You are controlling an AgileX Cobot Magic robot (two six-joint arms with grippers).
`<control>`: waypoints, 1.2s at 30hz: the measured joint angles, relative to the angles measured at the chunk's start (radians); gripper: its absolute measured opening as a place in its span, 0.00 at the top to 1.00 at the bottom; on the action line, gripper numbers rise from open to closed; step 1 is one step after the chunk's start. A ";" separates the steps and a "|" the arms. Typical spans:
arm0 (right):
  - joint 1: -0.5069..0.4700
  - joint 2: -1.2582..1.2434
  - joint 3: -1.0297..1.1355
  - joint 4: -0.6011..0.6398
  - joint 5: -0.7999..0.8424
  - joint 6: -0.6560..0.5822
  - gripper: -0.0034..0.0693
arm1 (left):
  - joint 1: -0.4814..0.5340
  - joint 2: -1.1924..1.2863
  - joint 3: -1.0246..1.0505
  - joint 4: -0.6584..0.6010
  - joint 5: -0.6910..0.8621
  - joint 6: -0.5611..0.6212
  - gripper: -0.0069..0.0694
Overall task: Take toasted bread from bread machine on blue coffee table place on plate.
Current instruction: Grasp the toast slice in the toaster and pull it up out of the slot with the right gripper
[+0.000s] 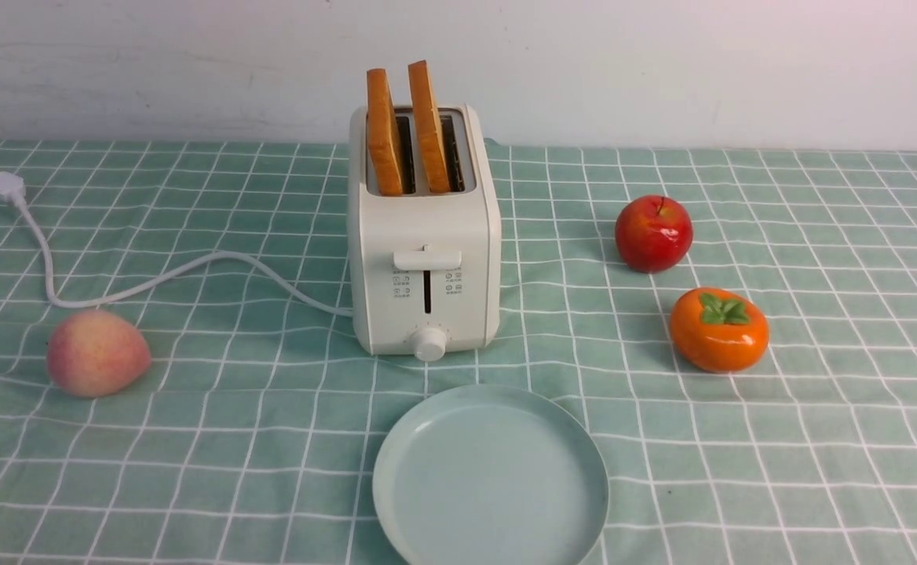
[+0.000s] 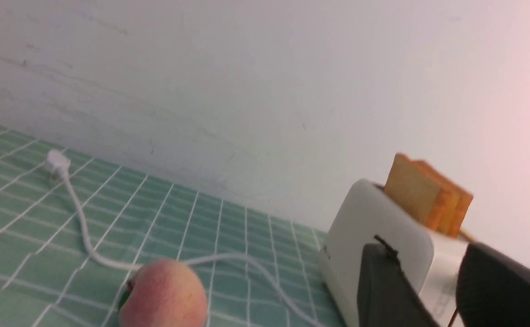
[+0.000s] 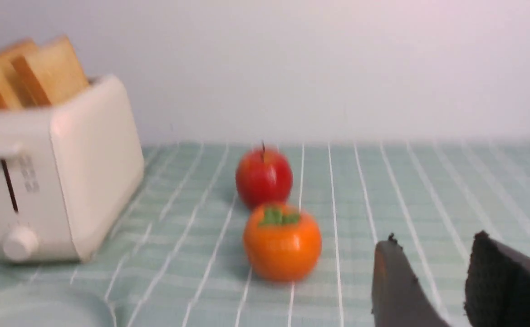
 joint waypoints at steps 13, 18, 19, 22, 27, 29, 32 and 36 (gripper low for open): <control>0.000 0.000 0.000 -0.409 -0.738 -0.014 0.62 | 0.000 0.000 0.000 -0.067 -0.182 -0.068 0.60; 0.000 0.000 -0.053 -0.200 -0.727 0.136 0.62 | 0.000 0.000 -0.021 -0.071 -0.271 -0.137 0.60; 0.000 0.000 -0.091 -0.144 -0.695 0.134 0.62 | 0.000 0.000 -0.046 -0.071 -0.256 -0.140 0.60; 0.000 0.010 -0.221 0.067 -0.590 0.073 0.62 | 0.000 0.000 -0.150 -0.057 -0.164 -0.125 0.60; 0.000 0.127 -0.443 0.313 -0.522 -0.007 0.62 | 0.000 0.089 -0.383 -0.039 0.016 -0.028 0.60; 0.000 0.224 -0.538 0.346 -0.500 -0.007 0.62 | 0.000 0.186 -0.507 -0.035 0.116 -0.002 0.60; 0.000 0.312 -0.636 0.340 -0.422 -0.007 0.62 | 0.000 0.291 -0.620 -0.034 0.233 0.008 0.60; 0.000 0.434 -0.759 0.327 -0.196 -0.037 0.62 | 0.000 0.433 -0.722 -0.036 0.469 0.014 0.60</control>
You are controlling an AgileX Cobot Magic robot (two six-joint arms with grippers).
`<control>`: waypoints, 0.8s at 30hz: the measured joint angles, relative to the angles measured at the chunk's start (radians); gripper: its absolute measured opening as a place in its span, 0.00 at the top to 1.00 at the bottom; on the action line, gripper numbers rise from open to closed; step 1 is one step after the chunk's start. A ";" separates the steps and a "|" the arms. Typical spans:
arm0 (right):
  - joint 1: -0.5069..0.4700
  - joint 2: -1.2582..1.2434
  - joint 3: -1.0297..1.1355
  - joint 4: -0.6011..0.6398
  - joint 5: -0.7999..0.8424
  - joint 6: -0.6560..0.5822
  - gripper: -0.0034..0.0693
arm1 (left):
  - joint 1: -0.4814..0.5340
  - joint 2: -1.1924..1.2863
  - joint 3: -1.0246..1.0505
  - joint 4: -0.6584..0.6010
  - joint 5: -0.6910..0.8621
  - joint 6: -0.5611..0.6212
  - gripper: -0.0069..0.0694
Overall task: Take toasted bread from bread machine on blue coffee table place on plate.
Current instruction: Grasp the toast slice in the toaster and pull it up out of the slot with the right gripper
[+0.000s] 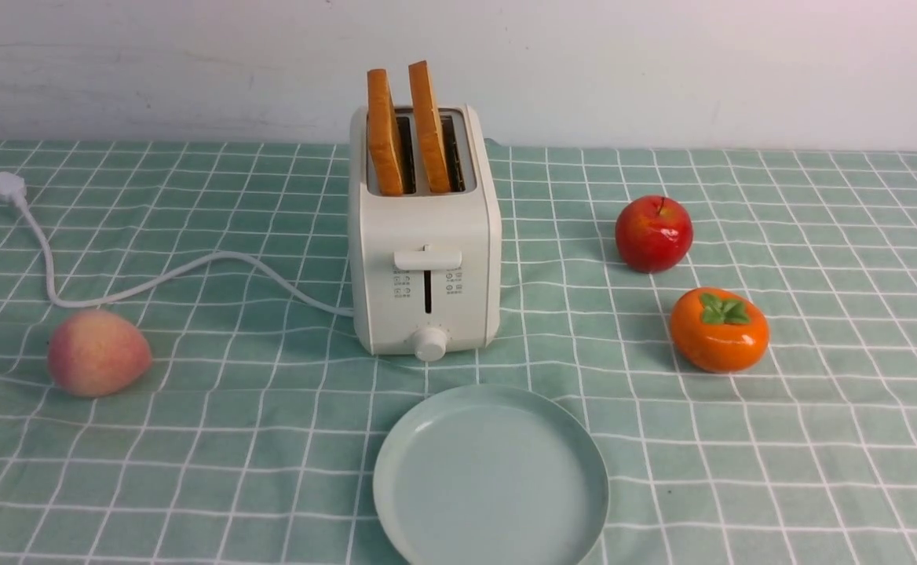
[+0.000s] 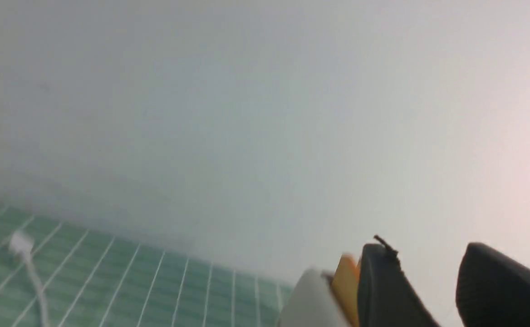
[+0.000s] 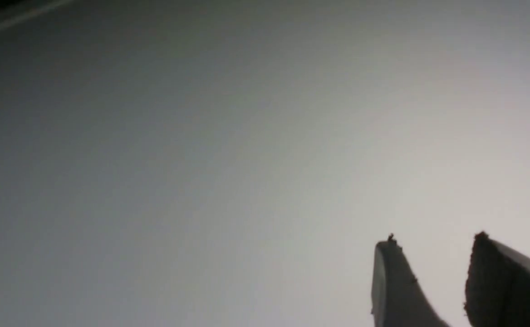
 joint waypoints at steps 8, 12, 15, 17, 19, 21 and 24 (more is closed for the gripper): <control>0.000 0.088 -0.032 -0.043 0.179 -0.144 0.62 | 0.000 0.110 -0.006 0.193 0.347 0.069 0.60; 0.000 0.101 -0.036 -0.045 0.168 -0.161 0.62 | 0.000 0.110 -0.006 0.179 0.380 0.060 0.60; 0.000 0.151 -0.040 -0.038 0.235 -0.144 0.62 | 0.000 0.110 -0.004 0.114 0.384 0.022 0.60; 0.000 0.233 -0.040 -0.037 0.359 -0.112 0.62 | 0.000 0.110 0.008 0.060 0.382 0.005 0.60; 0.000 0.332 -0.040 -0.034 0.482 -0.053 0.62 | 0.000 0.110 0.039 -0.002 0.384 0.000 0.60; 0.000 0.408 -0.040 -0.034 0.565 -0.014 0.62 | 0.000 0.110 0.065 -0.034 0.388 0.000 0.60; 0.000 0.470 -0.040 -0.034 0.610 0.005 0.62 | 0.000 0.110 0.097 -0.067 0.401 0.000 0.60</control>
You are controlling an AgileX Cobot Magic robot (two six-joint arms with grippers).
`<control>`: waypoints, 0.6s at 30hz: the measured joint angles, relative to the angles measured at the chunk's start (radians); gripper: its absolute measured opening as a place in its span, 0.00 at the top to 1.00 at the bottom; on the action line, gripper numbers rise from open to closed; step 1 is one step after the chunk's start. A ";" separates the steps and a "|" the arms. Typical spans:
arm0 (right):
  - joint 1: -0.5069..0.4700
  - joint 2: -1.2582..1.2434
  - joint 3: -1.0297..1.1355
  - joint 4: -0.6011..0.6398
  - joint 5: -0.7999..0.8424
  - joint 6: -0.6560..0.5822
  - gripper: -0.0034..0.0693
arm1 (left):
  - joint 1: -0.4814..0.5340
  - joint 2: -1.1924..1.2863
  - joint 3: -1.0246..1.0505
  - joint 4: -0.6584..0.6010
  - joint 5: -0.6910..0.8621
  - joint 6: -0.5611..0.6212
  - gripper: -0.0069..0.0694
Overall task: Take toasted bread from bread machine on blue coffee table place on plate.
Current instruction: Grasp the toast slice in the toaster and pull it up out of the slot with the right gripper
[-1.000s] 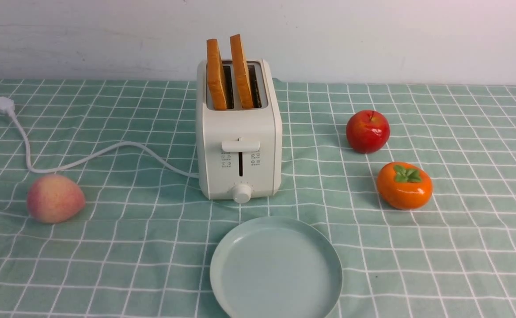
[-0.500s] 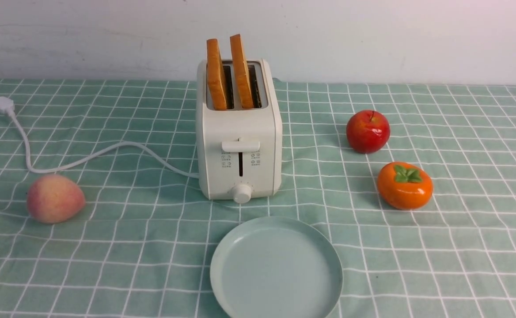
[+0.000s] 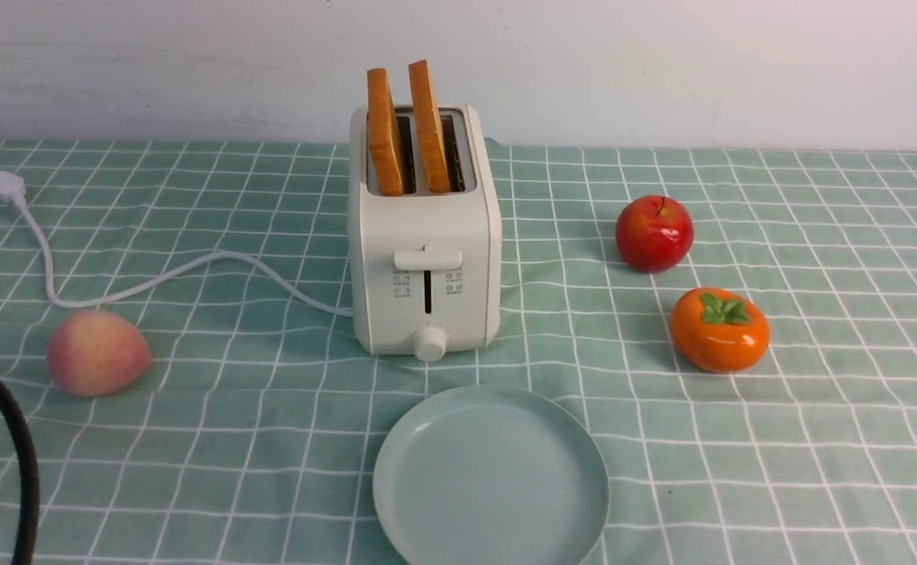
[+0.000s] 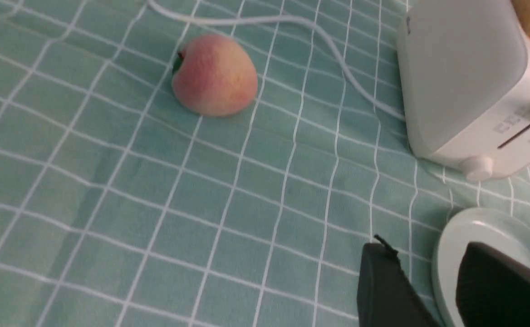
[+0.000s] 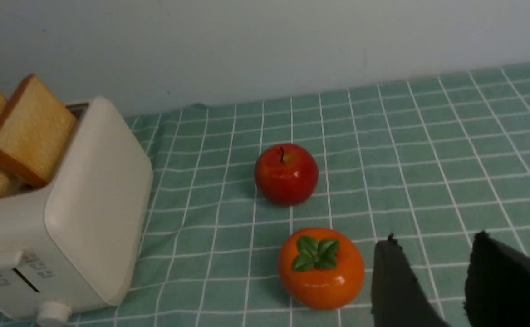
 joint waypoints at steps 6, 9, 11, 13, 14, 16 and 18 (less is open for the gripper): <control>0.000 0.141 0.000 0.150 -0.027 0.028 0.62 | 0.000 0.000 0.071 -0.101 0.040 0.000 0.60; 0.000 0.207 0.000 0.292 -0.027 0.042 0.62 | 0.000 0.000 0.092 -0.137 0.081 0.000 0.60; 0.005 0.264 0.000 0.401 -0.027 0.045 0.62 | 0.000 0.000 0.096 -0.160 0.118 0.000 0.60; 0.013 0.289 0.000 0.449 -0.024 0.041 0.62 | 0.000 0.000 0.097 -0.167 0.128 0.000 0.60; 0.023 0.308 -0.001 0.491 -0.019 0.027 0.62 | 0.000 0.000 0.097 -0.171 0.138 0.000 0.60; 0.066 0.376 -0.035 0.576 0.048 -0.078 0.62 | 0.000 0.000 0.097 -0.178 0.153 0.000 0.60; 0.097 0.419 -0.095 0.617 0.102 -0.197 0.62 | 0.000 0.000 0.097 -0.181 0.154 0.000 0.60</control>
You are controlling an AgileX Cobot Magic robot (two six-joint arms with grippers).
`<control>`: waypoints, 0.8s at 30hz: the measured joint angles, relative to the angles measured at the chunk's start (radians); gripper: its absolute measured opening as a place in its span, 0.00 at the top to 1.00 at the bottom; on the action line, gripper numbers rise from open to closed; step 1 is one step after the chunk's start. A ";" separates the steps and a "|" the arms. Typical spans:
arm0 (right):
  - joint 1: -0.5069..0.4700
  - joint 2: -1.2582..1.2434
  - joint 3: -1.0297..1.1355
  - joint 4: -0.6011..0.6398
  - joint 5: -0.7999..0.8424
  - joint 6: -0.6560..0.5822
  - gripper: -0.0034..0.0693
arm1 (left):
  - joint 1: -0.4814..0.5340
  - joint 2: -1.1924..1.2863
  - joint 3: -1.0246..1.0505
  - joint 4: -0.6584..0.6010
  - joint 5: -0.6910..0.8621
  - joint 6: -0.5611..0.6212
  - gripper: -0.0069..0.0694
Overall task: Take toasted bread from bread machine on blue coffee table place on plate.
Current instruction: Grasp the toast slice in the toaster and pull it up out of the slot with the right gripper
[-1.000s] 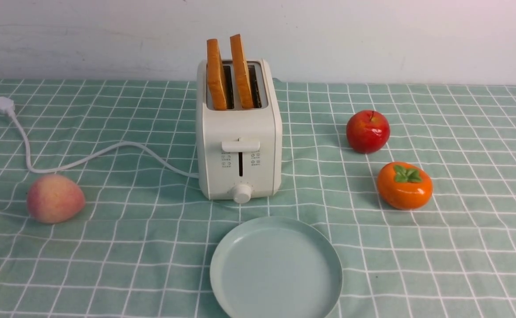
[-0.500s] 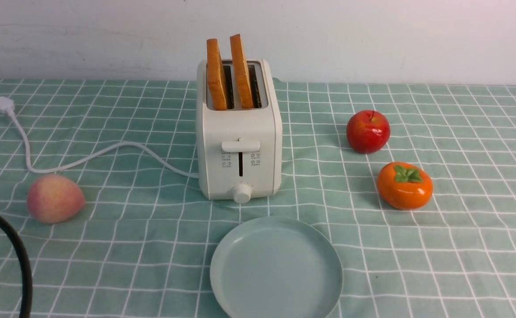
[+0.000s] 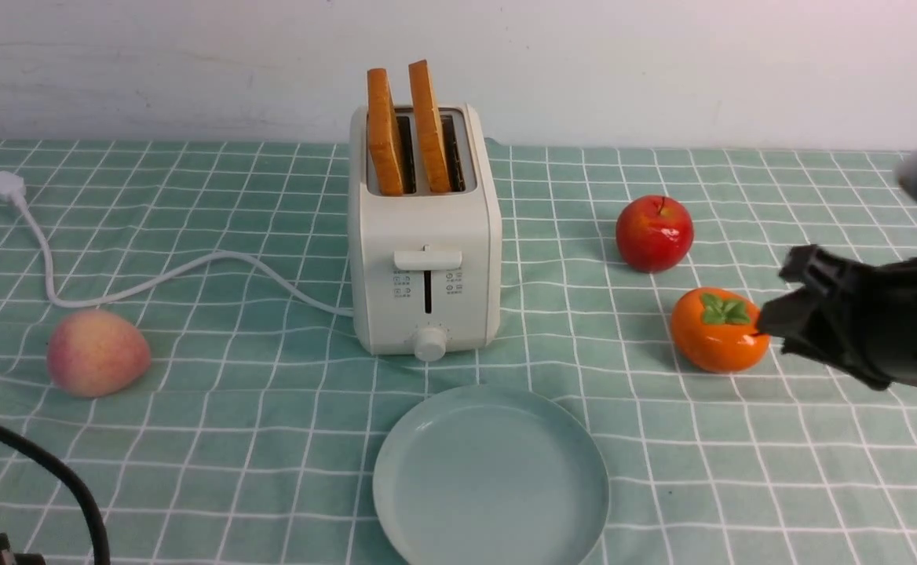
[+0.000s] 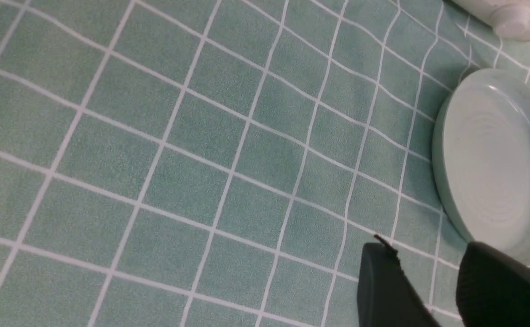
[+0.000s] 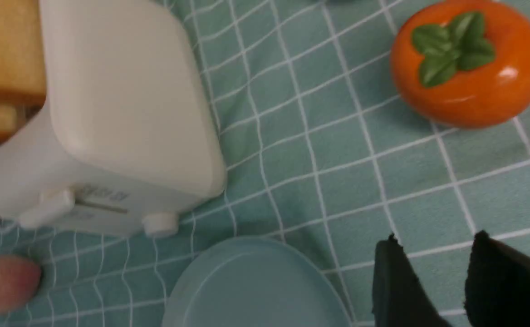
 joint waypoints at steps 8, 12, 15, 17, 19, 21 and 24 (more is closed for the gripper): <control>0.113 0.222 -0.444 0.101 0.199 -0.369 0.62 | -0.029 0.000 0.000 -0.005 -0.016 0.000 0.60; 0.211 0.346 -0.659 0.084 0.205 -0.393 0.60 | -0.030 0.000 0.000 -0.012 -0.017 0.000 0.60; 0.279 0.427 -0.771 0.014 0.164 -0.396 0.56 | -0.030 0.000 0.000 -0.016 -0.015 0.000 0.60; 0.314 0.474 -0.823 -0.047 0.134 -0.396 0.54 | -0.030 0.000 0.000 -0.016 -0.008 -0.001 0.60; 0.343 0.517 -0.883 -0.110 0.118 -0.396 0.51 | -0.030 0.000 0.000 -0.018 -0.001 -0.001 0.60; 0.374 0.560 -0.944 -0.186 0.116 -0.362 0.49 | -0.030 0.000 0.000 -0.018 0.001 -0.001 0.60; 0.404 0.603 -1.004 -0.302 0.117 -0.260 0.47 | -0.030 0.000 0.000 -0.020 0.005 -0.001 0.60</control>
